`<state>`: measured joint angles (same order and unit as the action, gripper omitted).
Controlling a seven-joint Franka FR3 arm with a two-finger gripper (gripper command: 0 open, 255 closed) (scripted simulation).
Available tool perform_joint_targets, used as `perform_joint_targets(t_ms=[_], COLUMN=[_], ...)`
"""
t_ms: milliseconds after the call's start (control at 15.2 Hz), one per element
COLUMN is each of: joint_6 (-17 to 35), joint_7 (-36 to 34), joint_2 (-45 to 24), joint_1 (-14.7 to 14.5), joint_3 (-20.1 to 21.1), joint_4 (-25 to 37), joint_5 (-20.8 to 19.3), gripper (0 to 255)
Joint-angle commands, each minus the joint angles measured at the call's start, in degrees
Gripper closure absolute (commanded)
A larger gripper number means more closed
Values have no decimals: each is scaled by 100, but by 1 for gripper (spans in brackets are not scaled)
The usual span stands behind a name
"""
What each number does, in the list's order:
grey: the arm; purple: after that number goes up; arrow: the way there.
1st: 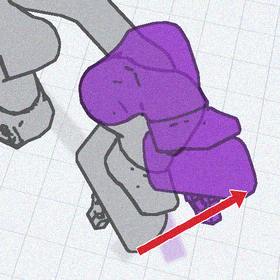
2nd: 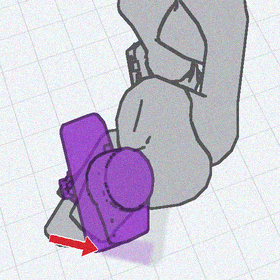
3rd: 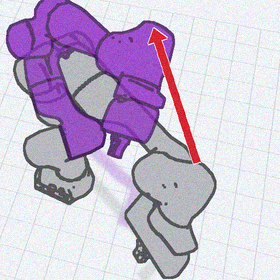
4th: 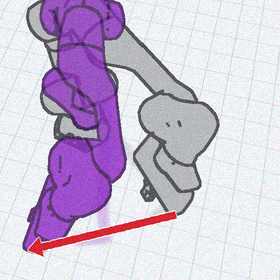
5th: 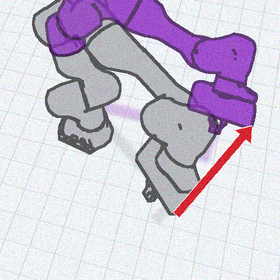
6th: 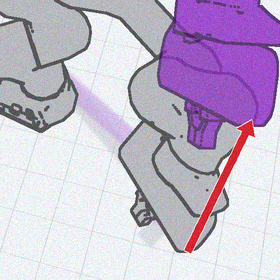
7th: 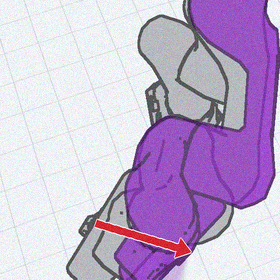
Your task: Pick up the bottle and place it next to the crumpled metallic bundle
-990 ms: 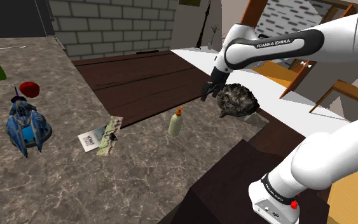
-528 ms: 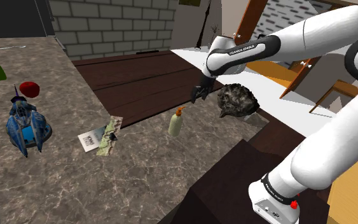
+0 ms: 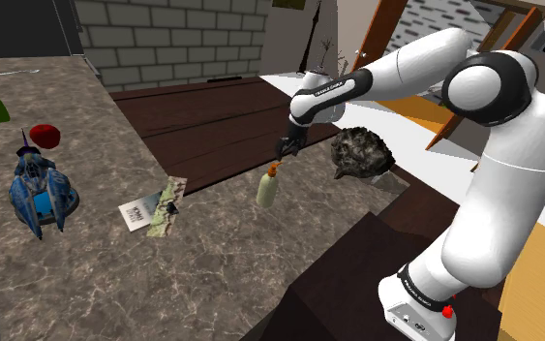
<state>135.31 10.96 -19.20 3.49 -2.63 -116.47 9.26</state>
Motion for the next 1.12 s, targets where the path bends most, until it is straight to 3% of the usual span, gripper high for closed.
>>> perform_joint_targets(t_ms=[0,198,660,1056], joint_6=[50,60,472,472], joint_7=[12,53,93,93], joint_2=[-455,-984,-1403,-1403], joint_1=[10,49,44,44], joint_3=[16,27,76,76], joint_4=[387,882,890,890], joint_5=[25,48,111,111], gripper=[0,0,0,0])
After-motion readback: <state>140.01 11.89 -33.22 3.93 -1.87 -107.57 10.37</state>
